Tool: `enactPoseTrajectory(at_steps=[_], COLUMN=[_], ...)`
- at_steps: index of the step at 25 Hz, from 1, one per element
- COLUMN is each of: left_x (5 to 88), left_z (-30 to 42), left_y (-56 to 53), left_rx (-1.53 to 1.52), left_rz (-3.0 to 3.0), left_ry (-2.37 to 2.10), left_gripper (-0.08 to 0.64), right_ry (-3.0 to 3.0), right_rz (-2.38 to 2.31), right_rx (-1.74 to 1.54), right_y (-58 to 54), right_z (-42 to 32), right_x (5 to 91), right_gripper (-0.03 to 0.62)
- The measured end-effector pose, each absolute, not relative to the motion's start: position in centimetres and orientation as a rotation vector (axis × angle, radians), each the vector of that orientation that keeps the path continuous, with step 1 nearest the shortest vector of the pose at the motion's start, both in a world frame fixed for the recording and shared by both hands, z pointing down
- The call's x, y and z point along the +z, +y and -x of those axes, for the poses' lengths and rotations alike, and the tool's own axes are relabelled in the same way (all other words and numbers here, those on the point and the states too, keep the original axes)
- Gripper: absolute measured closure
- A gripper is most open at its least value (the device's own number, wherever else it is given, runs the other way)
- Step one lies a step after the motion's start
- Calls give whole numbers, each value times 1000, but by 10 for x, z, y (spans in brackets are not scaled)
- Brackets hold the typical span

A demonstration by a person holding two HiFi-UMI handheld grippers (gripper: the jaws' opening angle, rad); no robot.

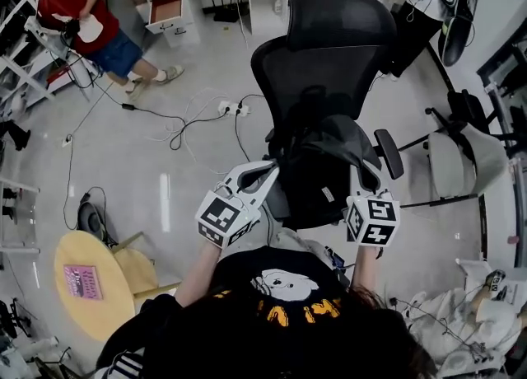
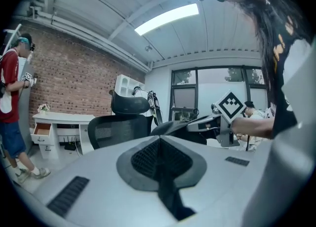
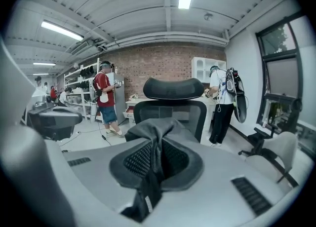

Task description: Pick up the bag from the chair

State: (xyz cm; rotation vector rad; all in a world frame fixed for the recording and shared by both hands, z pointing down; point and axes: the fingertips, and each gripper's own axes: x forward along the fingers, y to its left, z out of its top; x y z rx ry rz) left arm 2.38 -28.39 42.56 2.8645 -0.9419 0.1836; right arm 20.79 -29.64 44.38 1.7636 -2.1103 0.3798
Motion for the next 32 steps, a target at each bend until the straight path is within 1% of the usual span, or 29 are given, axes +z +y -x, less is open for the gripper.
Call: enactPoseTrajectory(at_steps=[10,15,19,32], left_x=[429,440,434,426], left_z=[32,54,53,47], left_y=[-225,-202,-188,-155], left_rx=[172,186,173,157], left_rz=[-2907,-2919,-2929,-2912], left_ry=[-803,-721,-664,-638], left_gripper=[551,551,551,551], right_ry=[-1978,-1918,-1886,-1853], right_rz=[-2001,-2148,-2213,-2278], right_rx=[426,504,575,629], right_y=[-216,-179,-157,-106], right_z=[-184,-179,-183,-193], right_x=[429,432,432,418], right_gripper=[566,566,566,566])
